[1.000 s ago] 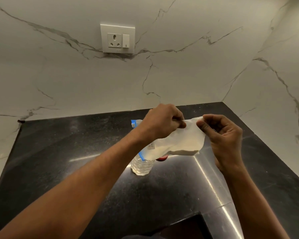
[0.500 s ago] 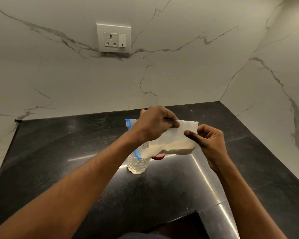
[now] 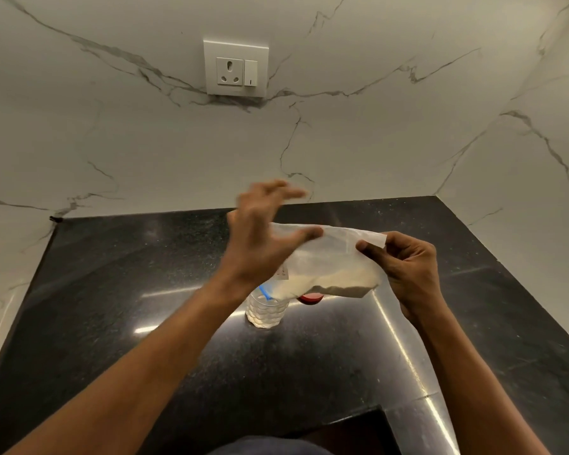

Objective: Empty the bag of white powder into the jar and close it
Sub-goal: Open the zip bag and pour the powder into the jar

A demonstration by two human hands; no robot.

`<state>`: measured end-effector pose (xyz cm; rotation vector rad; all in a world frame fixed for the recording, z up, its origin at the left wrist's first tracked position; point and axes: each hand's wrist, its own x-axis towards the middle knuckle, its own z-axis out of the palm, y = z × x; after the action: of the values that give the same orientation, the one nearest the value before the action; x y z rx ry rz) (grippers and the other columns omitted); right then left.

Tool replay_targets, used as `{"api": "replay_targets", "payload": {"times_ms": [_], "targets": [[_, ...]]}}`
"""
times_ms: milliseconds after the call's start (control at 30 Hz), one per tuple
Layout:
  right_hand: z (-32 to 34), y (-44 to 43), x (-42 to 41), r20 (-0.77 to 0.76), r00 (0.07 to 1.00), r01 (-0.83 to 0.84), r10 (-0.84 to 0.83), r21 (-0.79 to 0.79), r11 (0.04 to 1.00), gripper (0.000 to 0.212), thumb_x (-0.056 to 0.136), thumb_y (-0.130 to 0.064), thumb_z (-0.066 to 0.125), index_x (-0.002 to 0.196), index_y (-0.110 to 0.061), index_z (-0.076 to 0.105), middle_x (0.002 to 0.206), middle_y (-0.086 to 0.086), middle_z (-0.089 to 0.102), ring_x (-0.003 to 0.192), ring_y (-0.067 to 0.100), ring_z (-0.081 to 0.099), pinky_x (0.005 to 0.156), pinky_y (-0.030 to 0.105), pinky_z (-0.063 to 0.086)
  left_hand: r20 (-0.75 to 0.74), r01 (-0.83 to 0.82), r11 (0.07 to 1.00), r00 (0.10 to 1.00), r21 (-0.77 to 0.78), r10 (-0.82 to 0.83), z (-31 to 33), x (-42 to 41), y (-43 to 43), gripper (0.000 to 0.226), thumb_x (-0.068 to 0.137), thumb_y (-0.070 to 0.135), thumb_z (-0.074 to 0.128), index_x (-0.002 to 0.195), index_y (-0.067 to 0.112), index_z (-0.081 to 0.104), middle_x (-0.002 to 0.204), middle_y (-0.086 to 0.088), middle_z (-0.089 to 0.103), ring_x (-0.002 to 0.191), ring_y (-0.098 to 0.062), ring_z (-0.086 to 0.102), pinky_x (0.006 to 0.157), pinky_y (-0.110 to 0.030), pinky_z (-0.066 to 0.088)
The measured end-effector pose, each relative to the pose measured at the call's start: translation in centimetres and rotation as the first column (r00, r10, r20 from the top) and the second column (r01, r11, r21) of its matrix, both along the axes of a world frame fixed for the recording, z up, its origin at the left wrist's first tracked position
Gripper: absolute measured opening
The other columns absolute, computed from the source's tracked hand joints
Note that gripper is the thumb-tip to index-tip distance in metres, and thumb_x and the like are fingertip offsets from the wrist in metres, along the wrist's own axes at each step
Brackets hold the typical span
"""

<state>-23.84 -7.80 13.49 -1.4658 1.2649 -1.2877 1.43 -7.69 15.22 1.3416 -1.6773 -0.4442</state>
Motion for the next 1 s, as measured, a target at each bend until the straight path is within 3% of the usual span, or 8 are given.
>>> {"api": "replay_targets", "payload": {"times_ms": [100,167,267,367,500,667,833,1000], "targets": [[0.0,0.1,0.0,0.015,1.000,0.000,0.001,-0.033,0.999,0.012,0.087,-0.024,0.074,0.099,-0.020,0.078,0.093,0.004,0.080,0.085,0.029,0.077,0.073,0.037,0.067,-0.402,-0.248,0.963,0.875,0.109,0.270,-2.8,2.7,2.8,0.056,0.086,0.061,0.077,0.132,0.036,0.058,0.142,0.002,0.052,0.131,-0.016,0.052,0.104,-0.028,0.047],[0.1,0.2,0.3,0.032,0.999,-0.007,0.009,-0.053,0.999,0.011,0.088,-0.025,0.074,0.097,-0.021,0.078,0.091,0.002,0.080,0.081,0.024,0.076,0.070,0.031,0.066,-0.535,-0.178,0.938,0.782,0.297,0.318,-4.6,3.5,3.9,0.053,0.090,0.061,0.072,0.131,0.031,0.058,0.131,0.003,0.063,0.121,-0.013,0.062,0.103,-0.031,0.053],[0.1,0.1,0.7,0.021,1.000,-0.016,0.018,-0.083,0.996,0.005,0.093,-0.016,0.072,0.092,-0.019,0.076,0.080,-0.006,0.077,0.071,0.013,0.073,0.063,0.022,0.061,-0.527,0.051,0.909,0.828,0.413,0.193,-6.5,4.1,4.1,0.041,0.089,0.045,0.074,0.125,0.028,0.065,0.114,0.008,0.077,0.107,-0.006,0.074,0.096,-0.032,0.063],[0.5,0.2,1.2,0.026,1.000,-0.011,0.014,-0.093,0.996,0.007,0.091,-0.022,0.072,0.095,-0.023,0.077,0.087,-0.002,0.079,0.079,0.018,0.075,0.067,0.024,0.063,-0.514,0.158,0.914,0.856,0.374,0.063,-7.3,4.3,3.4,0.037,0.094,0.020,0.078,0.127,0.029,0.064,0.113,0.011,0.081,0.106,-0.005,0.078,0.091,-0.028,0.064],[1.1,0.3,1.6,0.001,1.000,0.030,-0.031,-0.145,0.989,0.010,0.090,-0.028,0.073,0.097,-0.023,0.078,0.093,0.004,0.078,0.084,0.021,0.073,0.072,0.029,0.063,-0.482,0.139,0.945,0.876,0.295,0.021,-7.4,4.7,2.7,0.046,0.094,0.012,0.079,0.136,0.021,0.063,0.114,0.008,0.081,0.107,-0.010,0.079,0.088,-0.026,0.064],[1.5,1.0,2.7,-0.024,0.995,0.084,-0.093,-0.245,0.966,0.003,0.090,-0.027,0.076,0.092,-0.025,0.078,0.078,-0.010,0.076,0.069,0.005,0.067,0.062,0.019,0.056,-0.457,0.128,0.955,0.890,0.269,0.009,-7.3,4.8,2.4,0.051,0.094,0.011,0.079,0.140,0.024,0.061,0.112,0.006,0.081,0.105,-0.008,0.079,0.087,-0.022,0.063],[2.3,1.7,3.8,-0.059,0.996,0.043,-0.064,-0.308,0.950,0.005,0.092,-0.029,0.074,0.093,-0.034,0.075,0.080,-0.016,0.076,0.070,0.003,0.069,0.061,0.017,0.057,-0.496,0.145,0.943,0.868,0.299,0.025,-7.6,4.8,2.5,0.051,0.093,0.007,0.078,0.141,0.017,0.063,0.114,-0.001,0.082,0.107,-0.014,0.079,0.093,-0.036,0.065],[1.7,1.7,4.1,-0.074,0.992,0.073,-0.101,-0.314,0.946,0.013,0.094,-0.022,0.076,0.093,-0.035,0.076,0.082,-0.014,0.076,0.072,0.009,0.071,0.061,0.022,0.059,-0.534,0.135,0.945,0.844,0.299,0.048,-8.1,4.9,2.9,0.052,0.092,0.006,0.078,0.141,0.016,0.064,0.118,-0.003,0.081,0.109,-0.016,0.079,0.096,-0.039,0.064]]}}
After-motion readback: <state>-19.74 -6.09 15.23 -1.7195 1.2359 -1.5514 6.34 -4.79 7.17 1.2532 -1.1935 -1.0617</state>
